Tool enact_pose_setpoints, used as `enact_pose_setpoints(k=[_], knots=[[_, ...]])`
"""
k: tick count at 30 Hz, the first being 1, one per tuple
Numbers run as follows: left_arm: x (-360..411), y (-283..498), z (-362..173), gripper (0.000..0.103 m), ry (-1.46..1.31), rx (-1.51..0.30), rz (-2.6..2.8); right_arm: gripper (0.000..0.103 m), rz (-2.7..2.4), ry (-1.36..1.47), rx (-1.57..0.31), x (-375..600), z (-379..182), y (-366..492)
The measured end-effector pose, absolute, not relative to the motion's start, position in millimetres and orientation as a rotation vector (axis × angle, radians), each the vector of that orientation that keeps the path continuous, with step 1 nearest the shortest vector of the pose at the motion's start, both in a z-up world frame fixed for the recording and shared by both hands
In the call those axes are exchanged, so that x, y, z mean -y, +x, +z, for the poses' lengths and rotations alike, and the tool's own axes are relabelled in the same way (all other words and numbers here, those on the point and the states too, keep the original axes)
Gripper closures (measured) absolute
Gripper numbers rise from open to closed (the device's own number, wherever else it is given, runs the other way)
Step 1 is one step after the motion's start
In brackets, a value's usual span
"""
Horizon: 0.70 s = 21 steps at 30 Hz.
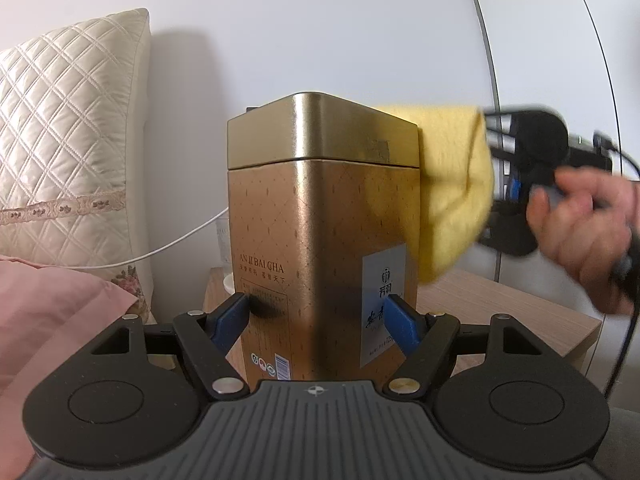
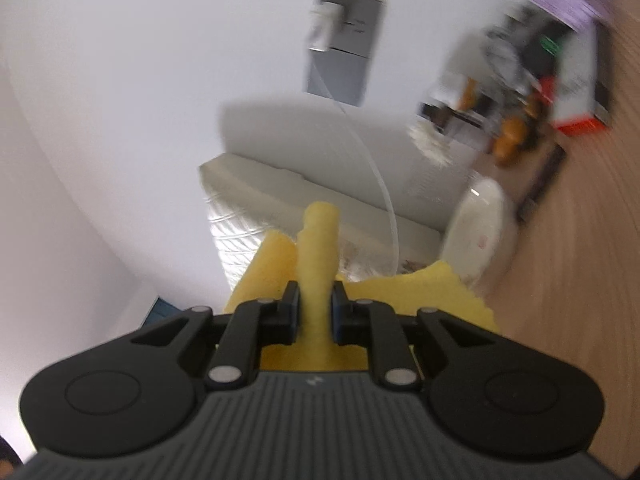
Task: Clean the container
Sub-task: 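Rub the cloth along the tin's side edge with the right gripper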
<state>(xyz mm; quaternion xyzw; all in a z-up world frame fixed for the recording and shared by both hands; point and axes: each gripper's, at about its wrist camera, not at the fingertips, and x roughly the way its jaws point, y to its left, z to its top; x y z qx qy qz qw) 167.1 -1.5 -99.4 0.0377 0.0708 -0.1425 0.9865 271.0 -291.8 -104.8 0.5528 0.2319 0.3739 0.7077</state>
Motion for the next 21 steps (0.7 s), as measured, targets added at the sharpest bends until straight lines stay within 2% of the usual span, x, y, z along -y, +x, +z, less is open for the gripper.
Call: enact_pose_setpoints(k=[6, 16, 21], knots=[[6, 157, -95, 0.026, 0.072, -0.147, -0.287, 0.085, 0.748, 1.307, -0.607, 291, -149, 264], [2, 160, -95, 0.026, 0.057, -0.142, -0.300, 0.085, 0.834, 1.238, -0.514, 287, -96, 280], [6, 154, -94, 0.026, 0.061, -0.145, -0.299, 0.085, 0.757, 1.246, -0.572, 284, -118, 275]])
